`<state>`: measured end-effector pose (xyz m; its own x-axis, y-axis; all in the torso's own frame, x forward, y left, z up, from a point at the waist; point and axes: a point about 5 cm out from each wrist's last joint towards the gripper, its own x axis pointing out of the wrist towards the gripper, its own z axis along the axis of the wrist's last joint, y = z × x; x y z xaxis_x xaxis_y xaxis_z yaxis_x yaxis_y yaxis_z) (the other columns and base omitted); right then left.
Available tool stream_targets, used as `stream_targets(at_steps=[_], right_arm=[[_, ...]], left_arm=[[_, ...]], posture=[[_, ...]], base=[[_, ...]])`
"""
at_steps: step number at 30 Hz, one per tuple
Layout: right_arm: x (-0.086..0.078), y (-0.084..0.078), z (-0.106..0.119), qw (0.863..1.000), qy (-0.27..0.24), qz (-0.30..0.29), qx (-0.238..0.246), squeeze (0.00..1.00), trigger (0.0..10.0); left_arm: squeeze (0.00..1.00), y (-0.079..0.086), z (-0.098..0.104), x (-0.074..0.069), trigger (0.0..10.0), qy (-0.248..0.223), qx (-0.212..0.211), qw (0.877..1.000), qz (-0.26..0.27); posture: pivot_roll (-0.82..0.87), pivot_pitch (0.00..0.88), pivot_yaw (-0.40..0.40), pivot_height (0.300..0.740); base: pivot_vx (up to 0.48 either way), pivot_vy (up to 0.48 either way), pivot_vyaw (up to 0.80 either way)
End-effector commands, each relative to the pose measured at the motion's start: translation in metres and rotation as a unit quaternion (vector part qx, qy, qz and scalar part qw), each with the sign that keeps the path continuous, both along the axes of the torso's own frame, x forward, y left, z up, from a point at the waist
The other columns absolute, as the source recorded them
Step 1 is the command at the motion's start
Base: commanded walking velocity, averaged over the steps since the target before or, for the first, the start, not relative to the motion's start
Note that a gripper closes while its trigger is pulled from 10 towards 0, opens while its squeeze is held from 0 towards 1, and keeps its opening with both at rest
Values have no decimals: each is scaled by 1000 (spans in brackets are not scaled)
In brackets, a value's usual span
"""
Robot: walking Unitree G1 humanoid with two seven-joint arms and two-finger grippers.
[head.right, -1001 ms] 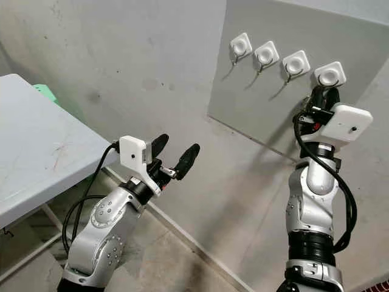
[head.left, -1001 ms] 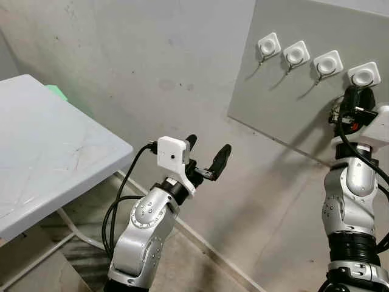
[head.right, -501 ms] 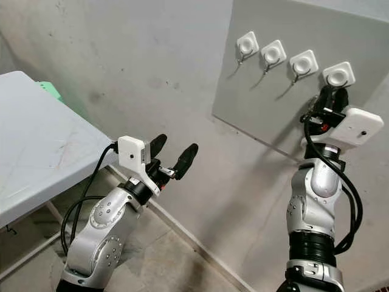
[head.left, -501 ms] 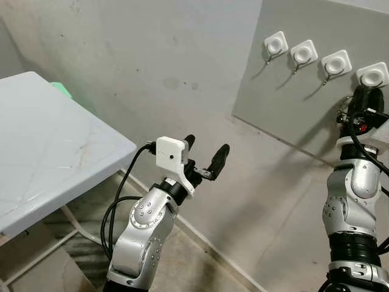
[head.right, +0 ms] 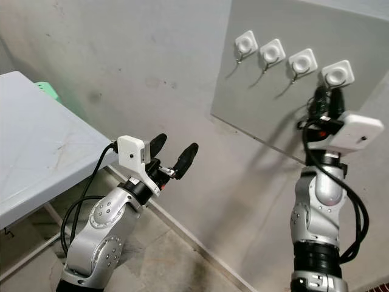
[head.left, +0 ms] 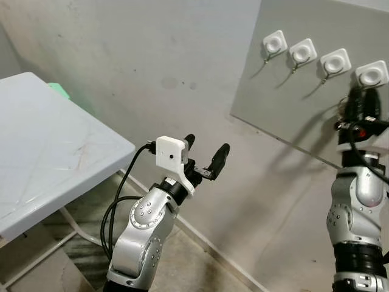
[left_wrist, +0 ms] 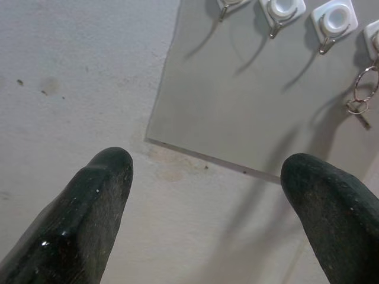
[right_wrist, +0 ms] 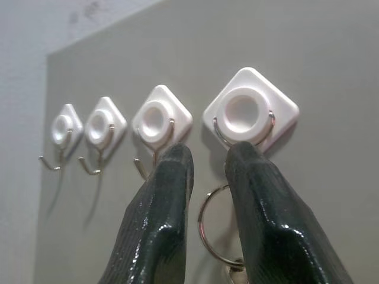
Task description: Hang keys on a hook
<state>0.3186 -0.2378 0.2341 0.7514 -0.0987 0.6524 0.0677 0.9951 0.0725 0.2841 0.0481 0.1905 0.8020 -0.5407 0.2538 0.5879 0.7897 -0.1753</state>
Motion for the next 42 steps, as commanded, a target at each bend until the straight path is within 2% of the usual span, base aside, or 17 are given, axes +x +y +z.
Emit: stream_targets(at_steps=[1,3,8,12,17,20,24,25,27,29,34,37,38,41,42], right_arm=[[-2,1,5,1000,-8,7,-9,0,10000],[-3,0,3,1000,-7,18,3,0,10000],[-3,-2,5,1000,-10,7,-3,0,10000],[-8,-16,10,998,-28,-54,11,0,10000],[-10,-21,12,996,-33,-82,18,0,10000],[-11,-16,12,997,-37,-71,10,0,10000],[-12,-1,10,999,-33,-33,-21,0,10000],[-13,10,7,999,-25,-6,-45,0,10000],[-14,19,1,998,-12,17,-60,0,10000],[-16,23,-4,998,-5,29,-63,0,10000],[-19,32,-34,995,55,62,-56,0,10000],[-19,33,-40,994,69,69,-49,0,10000],[-18,35,-53,992,97,74,-33,0,10000],[-17,38,-69,988,134,80,-12,0,10000],[-18,42,-81,984,158,84,-10,0,10000]], left_arm=[[0,-6,4,-4,10000,-4,-13,1000,-8],[0,-7,5,-4,10000,-5,-15,1000,-9],[0,-8,5,-5,10000,-4,-16,1000,-10],[0,-7,5,-5,10000,-5,-15,1000,-9],[0,-7,5,-5,10000,-5,-15,1000,-8],[0,-7,5,-5,10000,-5,-16,1000,-9],[0,-6,5,-4,10000,-5,-15,1000,-7],[0,-5,4,-4,10000,-4,-15,1000,-7],[0,-4,3,-3,10000,-4,-12,1000,-7],[0,-3,2,-2,10000,-4,-9,1000,-5],[0,5,-4,4,10000,2,-1,1000,6],[0,8,-7,6,10000,7,-1,1000,14],[0,16,-18,13,10000,29,0,999,35],[0,24,-30,17,10000,46,-1,997,58],[0,30,-42,20,10000,64,1,995,79]], posture=[[36,48,-69,740],[36,47,-71,740],[37,42,-71,740],[40,39,-73,740],[42,37,-74,740],[41,36,-75,740],[40,38,-74,740],[35,45,-71,740],[34,46,-70,740],[31,49,-69,740],[24,53,-63,740],[22,53,-62,740],[21,53,-61,740],[15,52,-58,740],[14,51,-56,740]], base=[[0,0,0],[0,0,0],[0,0,0],[0,0,0],[0,0,0],[0,0,0],[0,0,0],[0,0,0],[0,0,0],[0,0,0],[0,0,0],[0,0,0],[0,0,0],[0,0,0],[0,0,0]])
